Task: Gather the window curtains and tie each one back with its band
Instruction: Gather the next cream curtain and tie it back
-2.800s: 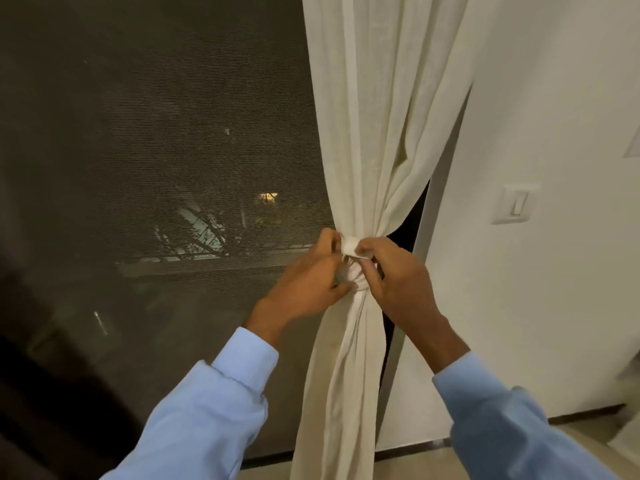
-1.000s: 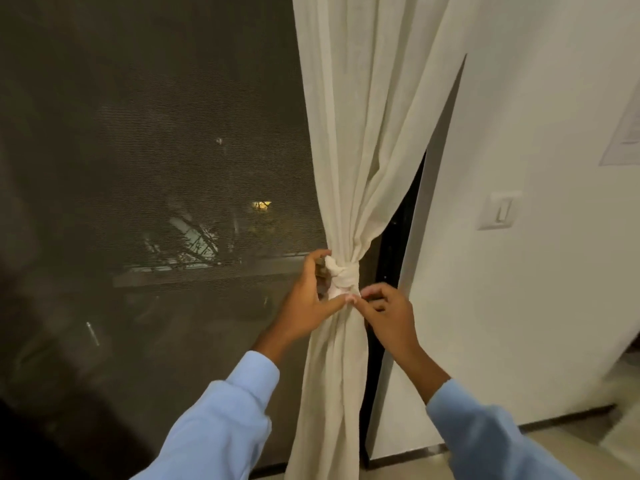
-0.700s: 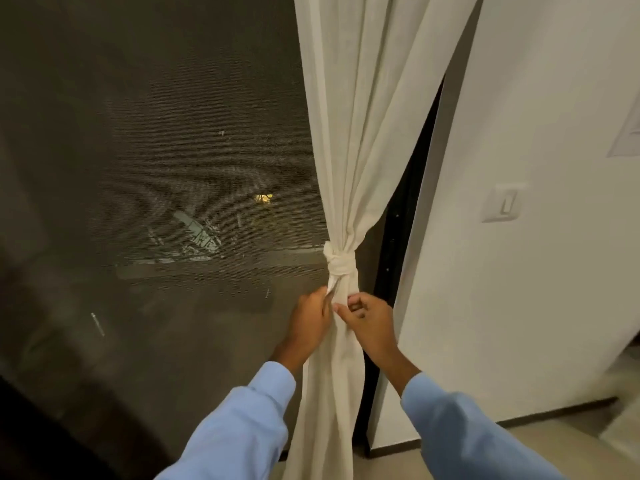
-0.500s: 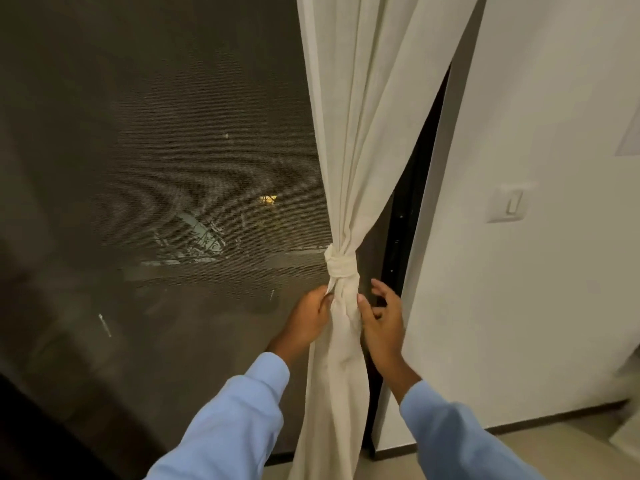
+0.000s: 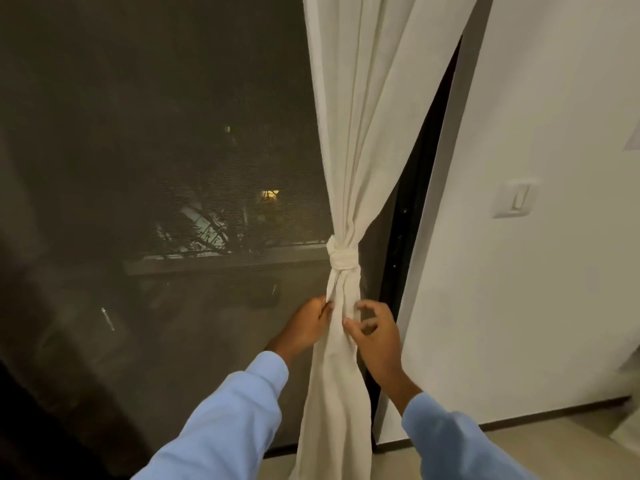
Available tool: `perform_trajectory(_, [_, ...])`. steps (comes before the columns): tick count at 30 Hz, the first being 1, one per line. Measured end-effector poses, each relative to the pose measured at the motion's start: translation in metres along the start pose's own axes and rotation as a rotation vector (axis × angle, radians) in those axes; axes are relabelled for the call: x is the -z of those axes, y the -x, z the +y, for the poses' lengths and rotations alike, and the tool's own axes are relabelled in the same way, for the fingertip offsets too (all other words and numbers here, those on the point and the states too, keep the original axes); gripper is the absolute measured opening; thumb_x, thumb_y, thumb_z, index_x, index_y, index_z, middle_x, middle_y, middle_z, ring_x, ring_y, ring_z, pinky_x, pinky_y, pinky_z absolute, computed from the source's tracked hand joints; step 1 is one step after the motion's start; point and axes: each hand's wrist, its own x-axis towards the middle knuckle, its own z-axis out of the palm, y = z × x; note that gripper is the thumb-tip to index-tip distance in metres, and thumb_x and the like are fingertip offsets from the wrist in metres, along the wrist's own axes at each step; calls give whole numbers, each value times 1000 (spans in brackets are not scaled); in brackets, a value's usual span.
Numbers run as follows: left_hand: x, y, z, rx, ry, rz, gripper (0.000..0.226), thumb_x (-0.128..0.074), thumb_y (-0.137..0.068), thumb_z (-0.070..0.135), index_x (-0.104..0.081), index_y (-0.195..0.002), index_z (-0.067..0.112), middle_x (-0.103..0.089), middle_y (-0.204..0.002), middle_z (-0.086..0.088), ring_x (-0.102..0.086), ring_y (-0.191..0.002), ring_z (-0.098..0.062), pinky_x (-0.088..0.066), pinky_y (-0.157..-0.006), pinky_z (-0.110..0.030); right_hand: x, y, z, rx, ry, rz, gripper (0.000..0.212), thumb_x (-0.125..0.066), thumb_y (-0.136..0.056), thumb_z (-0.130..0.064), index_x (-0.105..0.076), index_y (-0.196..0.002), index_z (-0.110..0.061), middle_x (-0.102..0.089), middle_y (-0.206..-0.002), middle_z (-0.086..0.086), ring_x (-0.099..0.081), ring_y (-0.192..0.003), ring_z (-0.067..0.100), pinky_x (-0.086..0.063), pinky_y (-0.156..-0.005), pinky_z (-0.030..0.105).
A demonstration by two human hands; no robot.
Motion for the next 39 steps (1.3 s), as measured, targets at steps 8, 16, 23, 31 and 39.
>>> perform_trajectory(8, [-28, 15, -1, 51, -21, -14, 21, -42, -98, 22, -62, -95, 18, -67, -94, 2, -63, -89, -14, -48, -74, -25, 3, 2, 0, -63, 134, 60, 45, -82, -76, -21, -41, -61, -32, -48, -61, -15, -51, -53, 1, -40, -49, 9])
perform_trajectory(16, [-45, 13, 23, 253, -25, -82, 22, -45, -96, 28, -64, -104, 21, -65, -107, 0, -60, -100, -18, -48, -88, -31, 22, 2, 10, -178, 81, -63, 33, -81, -78, -20, -49, -69, -24, -57, -59, -12, -54, -53, 2, -43, -51, 14])
perform_trajectory(23, [-70, 42, 31, 425, -855, -752, 40, -43, -95, 21, -46, -133, 9, -55, -130, -12, -56, -114, -32, -45, -97, -44, 47, 5, 19, -242, 104, -193, 15, -79, -82, -16, -71, -95, -18, -71, -90, -8, -67, -77, 2, -57, -78, 21])
perform_trajectory(31, [-134, 22, 90, 79, -499, -376, 23, -42, -94, 12, -59, -109, 13, -64, -106, -9, -61, -94, -25, -51, -81, -34, 109, 31, 58, -296, 78, -80, 13, -62, -93, -2, -72, -98, -9, -70, -93, 1, -67, -84, 12, -47, -70, 5])
perform_trajectory(39, [-268, 6, 139, 10, -370, -479, 31, -45, -97, 31, -56, -124, 22, -62, -123, -1, -59, -108, -22, -49, -90, -33, 243, 62, 112, -470, 114, 57, 12, -60, -95, -8, -70, -101, -12, -70, -103, 0, -65, -95, 14, -47, -76, 11])
